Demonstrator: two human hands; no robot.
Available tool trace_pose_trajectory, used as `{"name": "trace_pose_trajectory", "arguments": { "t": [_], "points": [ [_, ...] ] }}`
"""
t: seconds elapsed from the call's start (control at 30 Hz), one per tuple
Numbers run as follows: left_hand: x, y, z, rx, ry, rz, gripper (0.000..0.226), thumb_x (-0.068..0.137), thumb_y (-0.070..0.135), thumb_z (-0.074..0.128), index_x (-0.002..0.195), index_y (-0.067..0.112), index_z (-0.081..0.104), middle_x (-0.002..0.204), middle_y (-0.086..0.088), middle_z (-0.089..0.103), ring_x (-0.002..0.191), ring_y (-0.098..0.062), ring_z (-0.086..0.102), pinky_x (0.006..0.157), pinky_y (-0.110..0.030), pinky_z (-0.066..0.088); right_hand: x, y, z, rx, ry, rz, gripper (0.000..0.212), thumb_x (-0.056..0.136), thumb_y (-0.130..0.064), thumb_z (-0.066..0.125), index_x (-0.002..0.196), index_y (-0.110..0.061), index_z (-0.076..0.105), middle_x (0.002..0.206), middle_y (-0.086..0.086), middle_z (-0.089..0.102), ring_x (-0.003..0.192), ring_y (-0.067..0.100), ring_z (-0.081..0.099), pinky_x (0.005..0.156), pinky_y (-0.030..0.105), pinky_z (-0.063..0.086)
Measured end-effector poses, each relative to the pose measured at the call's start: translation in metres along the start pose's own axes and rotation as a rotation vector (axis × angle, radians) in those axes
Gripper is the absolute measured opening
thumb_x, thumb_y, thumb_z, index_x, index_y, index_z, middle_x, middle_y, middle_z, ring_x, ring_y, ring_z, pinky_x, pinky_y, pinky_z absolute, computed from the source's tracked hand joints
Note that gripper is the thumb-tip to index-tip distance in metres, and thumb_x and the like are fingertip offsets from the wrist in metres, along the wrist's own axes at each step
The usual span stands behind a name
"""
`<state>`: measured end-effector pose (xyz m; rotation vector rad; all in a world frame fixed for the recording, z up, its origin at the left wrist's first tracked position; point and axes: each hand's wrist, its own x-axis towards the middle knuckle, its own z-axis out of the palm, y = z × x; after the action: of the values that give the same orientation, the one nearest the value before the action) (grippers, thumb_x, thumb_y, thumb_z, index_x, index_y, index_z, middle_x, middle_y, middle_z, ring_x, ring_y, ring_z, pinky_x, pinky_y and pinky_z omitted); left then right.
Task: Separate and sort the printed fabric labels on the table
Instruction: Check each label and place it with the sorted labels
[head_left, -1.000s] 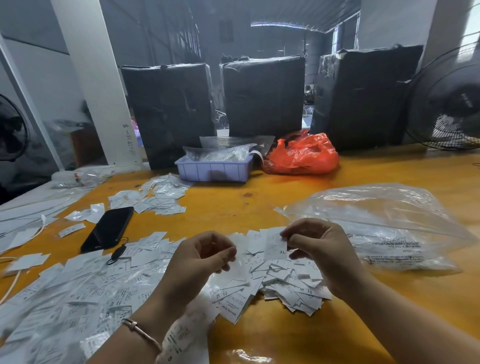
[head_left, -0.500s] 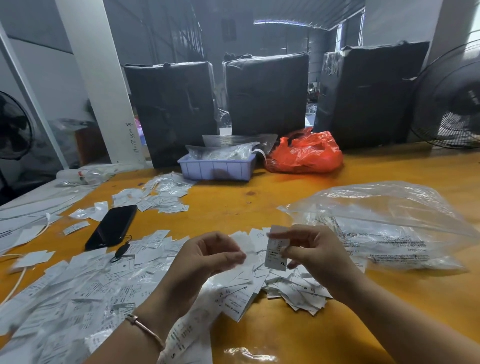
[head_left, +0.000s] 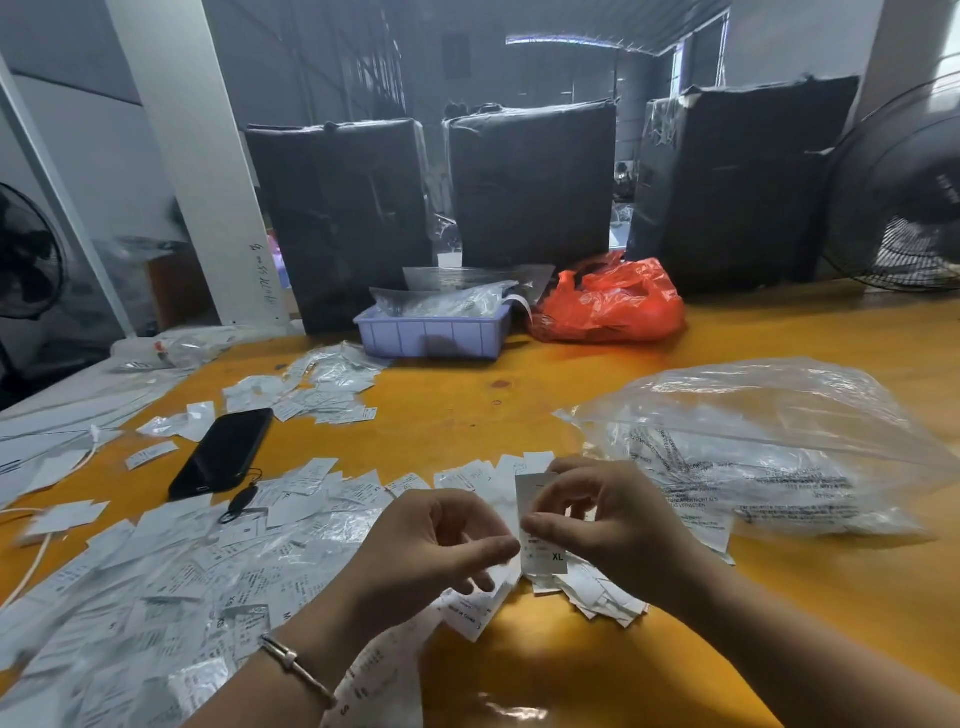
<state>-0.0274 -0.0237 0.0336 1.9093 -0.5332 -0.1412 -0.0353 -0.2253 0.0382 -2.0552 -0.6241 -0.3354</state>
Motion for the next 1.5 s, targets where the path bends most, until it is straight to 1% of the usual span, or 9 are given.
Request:
{"name": "trace_pose_trajectory", "arguments": {
  "t": [0.17,0.23,0.37,0.7,1.03,1.2,1.27,1.33,1.5],
  "points": [
    [0.001,-0.004,0.0,-0.053,0.029,0.005,0.007,0.086,0.008,0.071,0.083,0.002,0.073,0.072,-0.013,0.074,0.063,-0.028,0.073,0.052,-0.025,0.053,0.0,-0.004,-0.013,0.011,0.112,0.003,0.019,0.08,0.002,0.071,0.092,-0.012,0.076,0.08,-0.001,0.067,0.072,0.014,0.06,0.061,0.027,0.05],
    [0.001,-0.002,0.0,-0.065,0.047,0.035,0.011,0.082,0.015,0.072,0.081,0.003,0.073,0.073,-0.012,0.075,0.063,-0.028,0.073,0.052,-0.024,0.053,-0.001,-0.009,-0.023,0.15,0.26,-0.01,0.038,0.077,0.008,0.071,0.104,-0.018,0.072,0.085,0.006,0.069,0.075,0.022,0.065,0.066,0.036,0.057],
    [0.0,0.0,0.0,-0.078,0.05,0.065,0.024,0.077,0.025,0.073,0.081,0.002,0.072,0.075,-0.011,0.075,0.064,-0.029,0.073,0.052,-0.025,0.054,-0.005,-0.019,-0.029,0.39,0.338,-0.079,0.06,0.073,0.012,0.072,0.119,-0.025,0.059,0.089,0.011,0.07,0.079,0.021,0.072,0.064,0.028,0.059],
    [-0.001,0.001,0.001,-0.097,0.033,0.09,0.021,0.075,0.022,0.076,0.079,0.001,0.071,0.073,-0.013,0.074,0.063,-0.028,0.073,0.052,-0.024,0.054,-0.007,-0.024,-0.021,0.188,0.244,-0.147,0.062,0.072,0.004,0.077,0.12,-0.031,0.058,0.091,-0.007,0.067,0.084,0.008,0.07,0.07,0.024,0.059],
    [-0.001,0.0,-0.001,-0.083,0.026,0.105,0.027,0.072,0.025,0.079,0.077,0.001,0.068,0.068,-0.011,0.071,0.061,-0.022,0.069,0.054,-0.023,0.053,-0.007,-0.018,-0.018,0.09,0.302,-0.187,0.067,0.074,0.009,0.074,0.124,-0.033,0.056,0.091,-0.005,0.067,0.085,0.003,0.068,0.07,0.021,0.058],
    [-0.001,0.0,0.0,-0.079,0.041,0.134,0.027,0.076,0.024,0.076,0.079,-0.001,0.067,0.067,-0.01,0.07,0.061,-0.022,0.068,0.056,-0.026,0.054,-0.004,-0.012,-0.02,-0.019,0.299,-0.122,0.031,0.084,0.009,0.062,0.1,-0.013,0.074,0.088,-0.007,0.067,0.083,0.01,0.063,0.066,0.028,0.054],
    [-0.001,0.0,0.001,-0.085,0.031,0.144,0.025,0.077,0.023,0.074,0.08,-0.001,0.069,0.069,-0.012,0.07,0.061,-0.023,0.068,0.056,-0.025,0.053,-0.003,-0.014,-0.019,0.031,0.114,-0.019,0.013,0.086,-0.021,0.067,0.095,-0.015,0.075,0.085,-0.009,0.068,0.08,0.008,0.064,0.066,0.031,0.055],
    [-0.002,0.001,0.001,-0.077,0.02,0.151,0.024,0.077,0.023,0.074,0.081,-0.001,0.07,0.071,-0.012,0.071,0.061,-0.021,0.068,0.055,-0.023,0.052,-0.004,-0.016,-0.015,0.013,-0.015,0.026,0.035,0.073,-0.05,0.068,0.087,-0.019,0.075,0.08,-0.009,0.069,0.073,0.004,0.064,0.062,0.027,0.054],
    [-0.002,0.002,0.001,0.007,-0.003,0.187,0.022,0.079,0.036,0.077,0.08,0.015,0.073,0.074,-0.006,0.072,0.066,-0.018,0.068,0.057,-0.025,0.051,-0.003,-0.011,-0.007,0.032,-0.013,-0.021,0.005,0.079,-0.016,0.076,0.074,-0.016,0.077,0.069,-0.007,0.067,0.062,0.004,0.058,0.056,0.021,0.045]
  ]
}}
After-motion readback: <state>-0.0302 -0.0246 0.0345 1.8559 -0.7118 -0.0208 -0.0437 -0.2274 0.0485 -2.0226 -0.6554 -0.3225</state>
